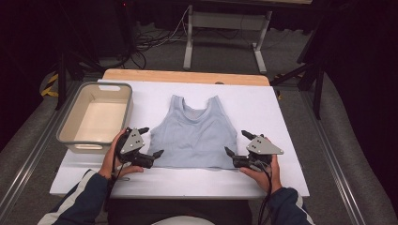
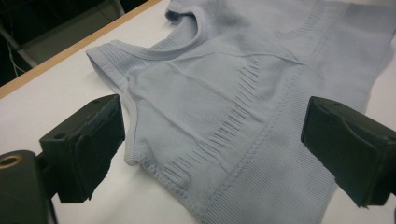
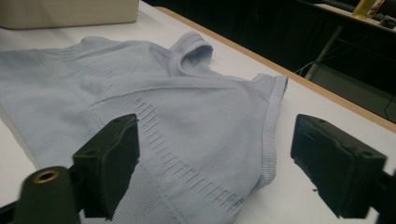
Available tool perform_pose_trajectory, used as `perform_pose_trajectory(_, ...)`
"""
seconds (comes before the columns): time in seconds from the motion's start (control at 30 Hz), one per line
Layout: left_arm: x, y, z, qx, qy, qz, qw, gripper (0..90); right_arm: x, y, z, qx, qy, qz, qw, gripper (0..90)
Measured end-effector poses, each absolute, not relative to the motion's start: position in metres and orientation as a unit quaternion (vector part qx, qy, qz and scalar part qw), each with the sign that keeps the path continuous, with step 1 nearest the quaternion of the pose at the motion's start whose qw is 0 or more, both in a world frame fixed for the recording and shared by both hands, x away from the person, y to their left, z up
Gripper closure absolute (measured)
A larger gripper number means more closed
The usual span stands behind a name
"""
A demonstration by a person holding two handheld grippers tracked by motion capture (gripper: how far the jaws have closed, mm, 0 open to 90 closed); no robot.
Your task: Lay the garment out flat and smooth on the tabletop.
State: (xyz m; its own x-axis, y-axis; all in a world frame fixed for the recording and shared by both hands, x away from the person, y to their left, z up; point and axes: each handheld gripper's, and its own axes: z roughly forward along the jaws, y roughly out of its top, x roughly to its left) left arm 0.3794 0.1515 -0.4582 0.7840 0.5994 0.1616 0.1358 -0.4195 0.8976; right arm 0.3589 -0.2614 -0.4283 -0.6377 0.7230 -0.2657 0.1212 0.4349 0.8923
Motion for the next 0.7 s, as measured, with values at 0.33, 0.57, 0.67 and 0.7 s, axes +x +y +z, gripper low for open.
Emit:
perform_pose_trajectory(0.33,0.368,0.167,-0.466,0.802,0.226,0.216,0.509,6.5,0.351,-0.267,-0.429,0.276,0.776,0.461,0.331,13.3)
perform_pose_trajectory(0.57,0.362,0.174,-0.471,0.8,0.238,0.215,0.507,6.1,0.349,-0.268,-0.436,0.274,0.785,0.451,0.325,14.1)
perform_pose_trajectory(0.67,0.361,0.176,-0.471,0.798,0.241,0.216,0.508,6.2,0.349,-0.268,-0.436,0.273,0.786,0.451,0.325,14.4)
perform_pose_trajectory(0.7,0.361,0.176,-0.471,0.798,0.24,0.217,0.508,6.2,0.35,-0.269,-0.436,0.273,0.786,0.452,0.324,14.5)
